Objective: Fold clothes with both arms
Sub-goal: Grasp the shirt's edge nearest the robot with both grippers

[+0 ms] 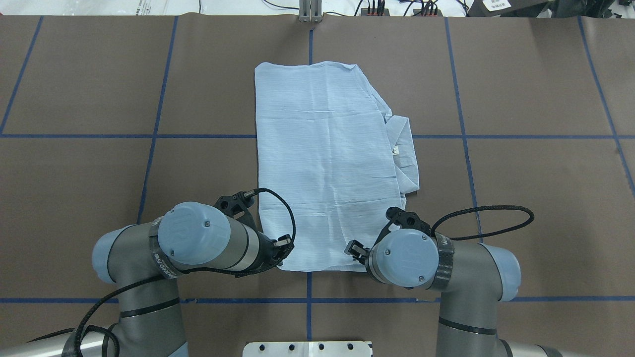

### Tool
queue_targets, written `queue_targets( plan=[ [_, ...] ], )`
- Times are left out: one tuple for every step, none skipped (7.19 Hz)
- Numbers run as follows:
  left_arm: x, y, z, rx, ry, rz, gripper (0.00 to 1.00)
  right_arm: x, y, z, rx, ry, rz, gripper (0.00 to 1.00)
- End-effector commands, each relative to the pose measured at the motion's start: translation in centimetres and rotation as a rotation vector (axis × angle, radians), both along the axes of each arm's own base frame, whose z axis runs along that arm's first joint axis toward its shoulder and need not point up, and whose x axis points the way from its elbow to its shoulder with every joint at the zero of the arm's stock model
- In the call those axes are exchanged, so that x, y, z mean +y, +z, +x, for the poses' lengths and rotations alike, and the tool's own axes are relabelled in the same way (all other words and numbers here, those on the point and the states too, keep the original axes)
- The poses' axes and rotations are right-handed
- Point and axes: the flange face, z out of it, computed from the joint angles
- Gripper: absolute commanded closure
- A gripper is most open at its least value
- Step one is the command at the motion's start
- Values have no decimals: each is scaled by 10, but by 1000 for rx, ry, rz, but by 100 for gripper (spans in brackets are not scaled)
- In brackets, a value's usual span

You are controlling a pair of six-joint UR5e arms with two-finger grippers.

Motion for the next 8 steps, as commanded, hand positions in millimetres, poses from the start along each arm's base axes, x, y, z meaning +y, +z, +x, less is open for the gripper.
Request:
queue_targets(
  plan=[
    [0,0,0,0,0,0,100,2,0,-1,0,-2,-1,8],
    [0,0,0,0,0,0,100,1,0,0,0,-2,0,36],
    [0,1,0,-3,-1,0,100,2,-1,0,-1,-5,2,57],
    [0,1,0,-3,-1,0,100,1,-5,-1,-7,0,2,69],
    [0,1,0,-1,-1,0,100,1,-5,0,-9,-1,4,79],
    [0,1,0,-3,-3,1,100,1,-7,1,-15,-1,5,92],
    [0,2,0,-4,-3,0,100,-4,-19,1,-31,7,8,100],
    [-1,1,-1,-3,-4,1,100,-10,-29,5,-49,19,12,100]
  ],
)
